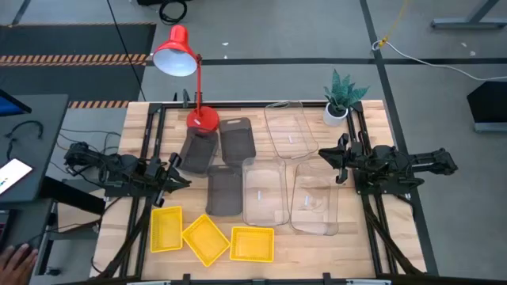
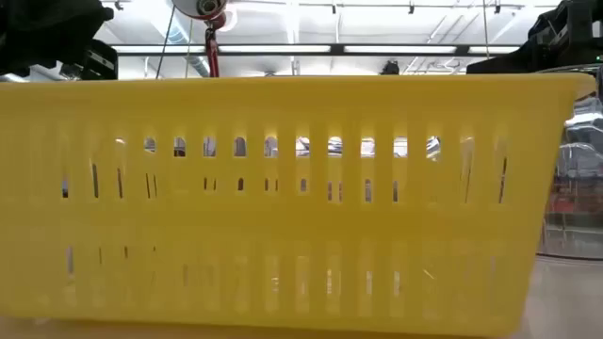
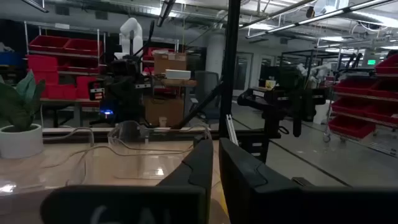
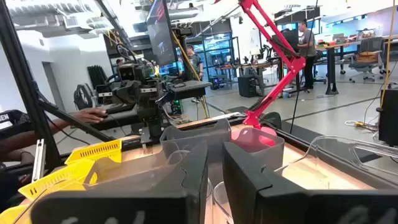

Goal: Stack baskets by color

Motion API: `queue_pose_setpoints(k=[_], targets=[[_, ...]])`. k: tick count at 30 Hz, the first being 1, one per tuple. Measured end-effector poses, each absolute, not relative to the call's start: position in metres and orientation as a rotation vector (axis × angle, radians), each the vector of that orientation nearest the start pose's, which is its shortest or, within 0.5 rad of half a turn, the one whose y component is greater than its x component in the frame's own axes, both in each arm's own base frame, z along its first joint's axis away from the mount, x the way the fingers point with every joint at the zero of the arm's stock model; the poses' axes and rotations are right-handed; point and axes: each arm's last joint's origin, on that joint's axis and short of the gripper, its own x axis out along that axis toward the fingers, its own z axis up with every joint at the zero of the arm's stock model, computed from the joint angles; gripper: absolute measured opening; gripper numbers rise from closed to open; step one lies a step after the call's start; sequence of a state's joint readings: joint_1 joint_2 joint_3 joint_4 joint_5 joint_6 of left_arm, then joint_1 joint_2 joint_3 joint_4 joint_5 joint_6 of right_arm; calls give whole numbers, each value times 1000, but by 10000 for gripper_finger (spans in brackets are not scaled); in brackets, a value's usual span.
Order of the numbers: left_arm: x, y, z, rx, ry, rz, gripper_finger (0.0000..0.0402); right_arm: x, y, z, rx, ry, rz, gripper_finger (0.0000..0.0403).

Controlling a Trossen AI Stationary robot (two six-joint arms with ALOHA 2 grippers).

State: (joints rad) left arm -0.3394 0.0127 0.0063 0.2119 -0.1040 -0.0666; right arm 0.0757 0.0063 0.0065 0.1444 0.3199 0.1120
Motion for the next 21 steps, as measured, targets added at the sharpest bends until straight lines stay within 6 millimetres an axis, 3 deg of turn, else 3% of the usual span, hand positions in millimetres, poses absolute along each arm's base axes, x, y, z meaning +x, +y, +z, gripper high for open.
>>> queue_pose_setpoints(k=[21], targets=[[91,-29,185,-111,-193,-241,28,96,-2,179,140,-156,-235,54]])
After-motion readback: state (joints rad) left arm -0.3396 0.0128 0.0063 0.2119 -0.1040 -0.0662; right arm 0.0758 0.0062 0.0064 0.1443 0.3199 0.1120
